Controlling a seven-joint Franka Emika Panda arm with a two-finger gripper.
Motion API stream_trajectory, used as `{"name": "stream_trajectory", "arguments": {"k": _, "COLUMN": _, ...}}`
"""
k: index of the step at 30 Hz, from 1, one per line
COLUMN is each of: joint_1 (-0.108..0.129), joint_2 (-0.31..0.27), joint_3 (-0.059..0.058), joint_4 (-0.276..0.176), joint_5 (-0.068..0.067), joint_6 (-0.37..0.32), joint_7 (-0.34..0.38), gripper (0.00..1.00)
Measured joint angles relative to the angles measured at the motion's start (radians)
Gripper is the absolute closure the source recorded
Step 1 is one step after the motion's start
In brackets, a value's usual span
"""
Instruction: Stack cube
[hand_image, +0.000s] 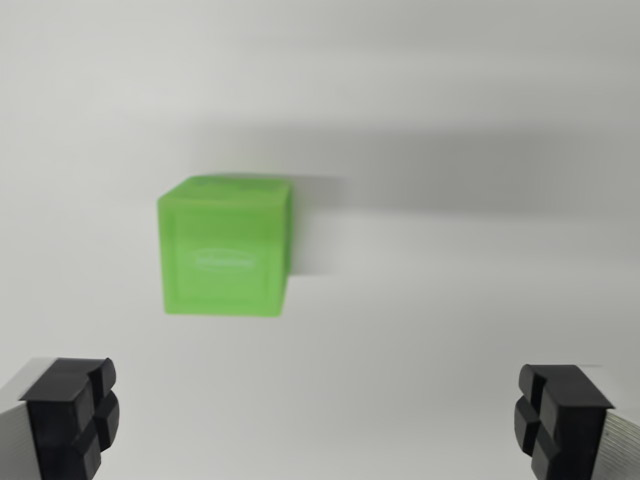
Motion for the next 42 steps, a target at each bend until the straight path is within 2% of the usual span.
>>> {"name": "stream_trajectory", "arguments": {"k": 15, "joint_1": 0.085, "joint_2": 0.086, "joint_3": 0.006, "joint_4": 0.012, "joint_5": -0.016, "joint_6": 0.072, "joint_7": 0.095, "gripper": 0.00}}
{"name": "stream_trajectory", "arguments": {"k": 26, "joint_1": 0.092, "joint_2": 0.190, "joint_3": -0.007, "joint_4": 0.017, "joint_5": -0.029, "joint_6": 0.168, "joint_7": 0.104, "gripper": 0.00}}
{"name": "stream_trajectory", "arguments": {"k": 42, "joint_1": 0.113, "joint_2": 0.321, "joint_3": -0.030, "joint_4": 0.044, "joint_5": -0.033, "joint_6": 0.273, "joint_7": 0.108, "gripper": 0.00}}
